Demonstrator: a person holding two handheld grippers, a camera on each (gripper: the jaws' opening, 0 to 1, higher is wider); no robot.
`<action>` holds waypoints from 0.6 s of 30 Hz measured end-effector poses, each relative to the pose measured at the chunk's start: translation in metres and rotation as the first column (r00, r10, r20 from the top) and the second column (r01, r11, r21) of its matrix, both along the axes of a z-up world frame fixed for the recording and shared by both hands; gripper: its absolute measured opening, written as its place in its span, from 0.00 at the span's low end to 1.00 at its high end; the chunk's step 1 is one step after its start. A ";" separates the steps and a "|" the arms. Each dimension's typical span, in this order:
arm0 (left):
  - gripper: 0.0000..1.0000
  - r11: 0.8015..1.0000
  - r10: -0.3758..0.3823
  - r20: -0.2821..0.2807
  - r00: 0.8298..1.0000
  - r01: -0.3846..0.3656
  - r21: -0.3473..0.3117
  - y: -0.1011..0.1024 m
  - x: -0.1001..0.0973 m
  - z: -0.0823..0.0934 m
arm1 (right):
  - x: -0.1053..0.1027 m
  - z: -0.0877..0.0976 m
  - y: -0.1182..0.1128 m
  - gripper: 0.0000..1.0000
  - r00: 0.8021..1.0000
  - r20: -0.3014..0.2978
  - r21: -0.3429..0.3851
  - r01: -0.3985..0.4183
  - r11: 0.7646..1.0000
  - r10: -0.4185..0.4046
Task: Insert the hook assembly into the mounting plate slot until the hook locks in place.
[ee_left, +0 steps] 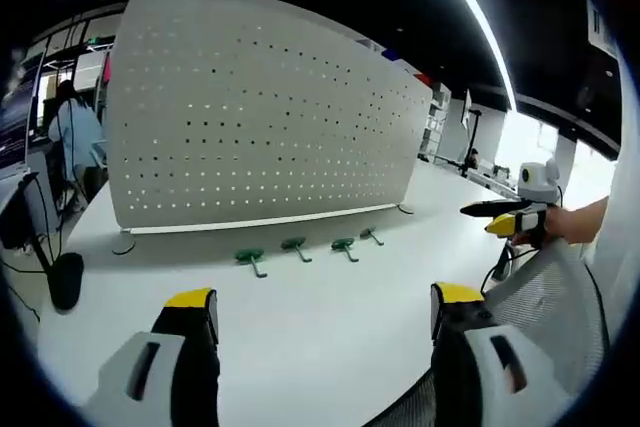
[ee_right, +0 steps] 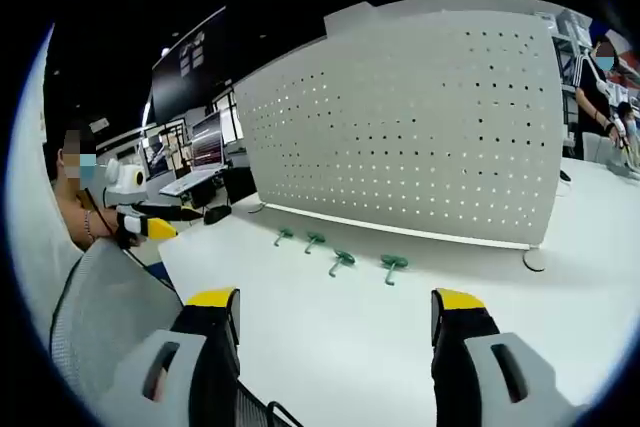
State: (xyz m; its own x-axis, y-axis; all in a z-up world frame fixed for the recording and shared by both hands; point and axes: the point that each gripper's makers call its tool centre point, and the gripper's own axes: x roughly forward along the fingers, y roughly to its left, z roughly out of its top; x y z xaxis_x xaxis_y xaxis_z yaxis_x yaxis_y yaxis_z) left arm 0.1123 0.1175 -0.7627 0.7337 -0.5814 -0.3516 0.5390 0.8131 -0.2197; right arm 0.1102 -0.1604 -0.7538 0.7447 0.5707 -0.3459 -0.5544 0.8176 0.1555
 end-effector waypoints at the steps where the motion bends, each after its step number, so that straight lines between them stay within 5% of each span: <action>1: 0.90 1.000 0.000 -0.001 1.000 0.000 -0.001 0.000 0.000 0.000 | 0.000 0.000 0.000 0.75 1.000 0.000 0.000 0.001 1.000 -0.001; 18: 0.90 1.000 -0.002 -0.003 1.000 0.002 0.002 0.000 0.000 0.001 | 0.000 0.002 0.001 0.75 1.000 0.006 -0.005 -0.005 1.000 0.006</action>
State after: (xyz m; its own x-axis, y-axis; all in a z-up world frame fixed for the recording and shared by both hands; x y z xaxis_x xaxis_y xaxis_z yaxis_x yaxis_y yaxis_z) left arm 0.1120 0.1172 -0.7618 0.7314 -0.5821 -0.3554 0.5400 0.8125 -0.2196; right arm 0.1102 -0.1595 -0.7522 0.7437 0.5731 -0.3443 -0.5598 0.8153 0.1480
